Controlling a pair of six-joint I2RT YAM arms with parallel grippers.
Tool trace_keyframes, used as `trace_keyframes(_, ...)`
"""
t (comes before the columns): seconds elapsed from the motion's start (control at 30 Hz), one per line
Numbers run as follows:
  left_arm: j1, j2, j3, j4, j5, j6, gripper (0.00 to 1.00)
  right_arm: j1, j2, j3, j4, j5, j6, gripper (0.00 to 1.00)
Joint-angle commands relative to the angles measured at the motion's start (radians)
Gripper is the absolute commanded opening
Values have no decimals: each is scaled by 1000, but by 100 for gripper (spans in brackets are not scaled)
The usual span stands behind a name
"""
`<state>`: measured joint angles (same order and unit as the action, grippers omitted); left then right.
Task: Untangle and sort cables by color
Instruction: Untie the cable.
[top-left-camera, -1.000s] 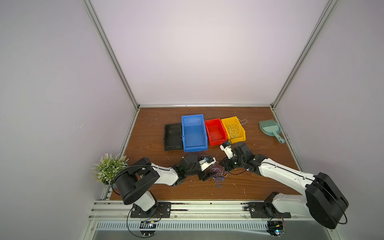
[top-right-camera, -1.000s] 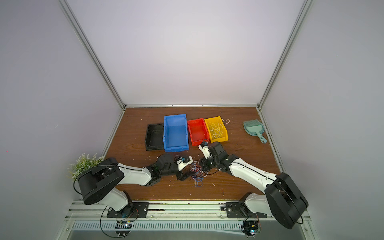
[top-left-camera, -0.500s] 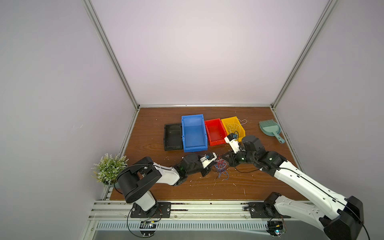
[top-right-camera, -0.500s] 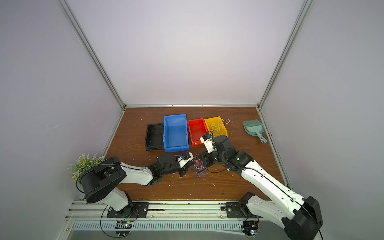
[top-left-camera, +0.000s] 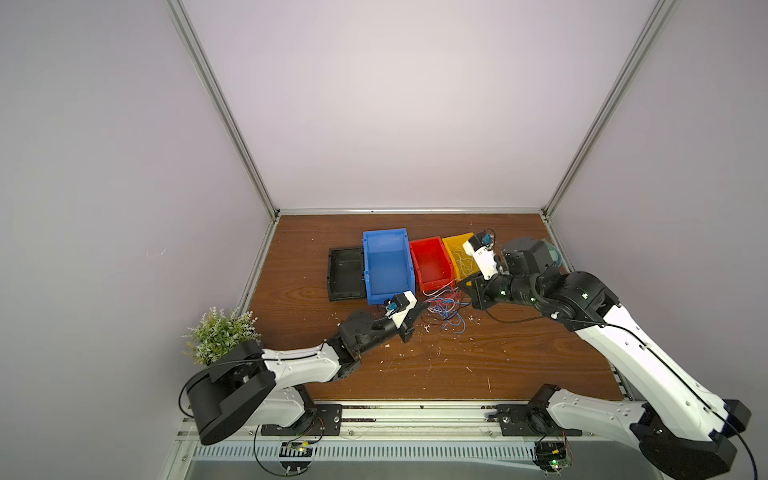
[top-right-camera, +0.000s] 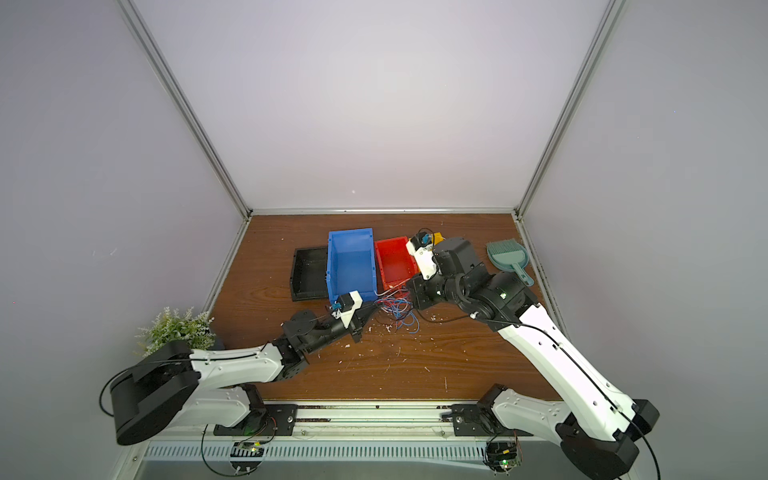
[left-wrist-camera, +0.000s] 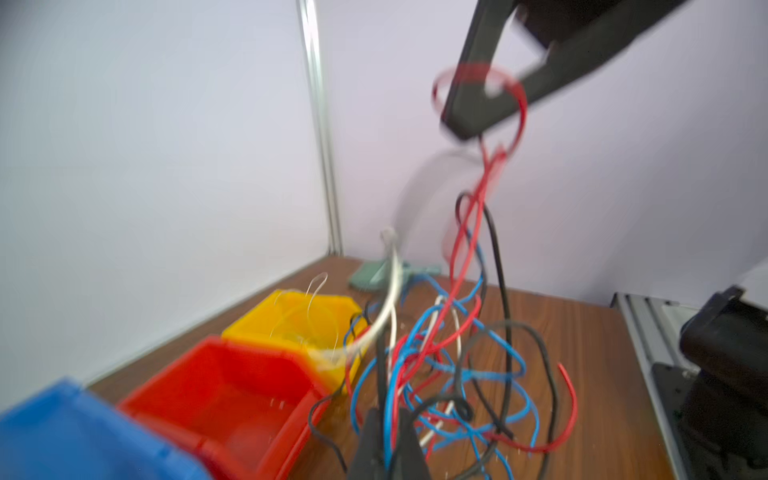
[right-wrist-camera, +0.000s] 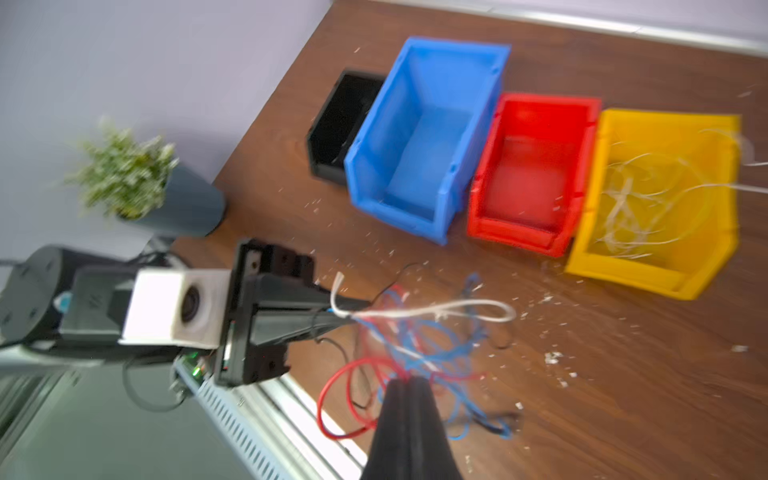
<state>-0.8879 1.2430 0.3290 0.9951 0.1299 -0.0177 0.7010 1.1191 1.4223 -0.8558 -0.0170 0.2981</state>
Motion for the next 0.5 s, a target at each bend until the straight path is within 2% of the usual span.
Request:
trace_keyframes(0.0, 15, -124, -19, -287, -138, -14, 0, -18, -32, -18, 52, 105, -57, 4)
trace_keyframes(0.1, 20, -218, 29, -419, -85, 31, 0, -17, -50, -206, 167, -95, -57, 7)
trace_keyframes(0.2, 23, -238, 76, -565, -86, 27, 0, -19, -75, -361, 284, -117, -10, 0)
trace_keyframes(0.33, 22, -241, 85, -685, -140, -6, 0, -40, -100, -376, 294, 62, 6, 0)
trace_keyframes(0.4, 28, -243, 75, -713, -204, -41, 0, -84, -103, -313, 256, 201, 4, 0)
trace_keyframes(0.47, 33, -241, 63, -725, -260, -69, 1, -148, -104, -234, 224, 268, -1, 0)
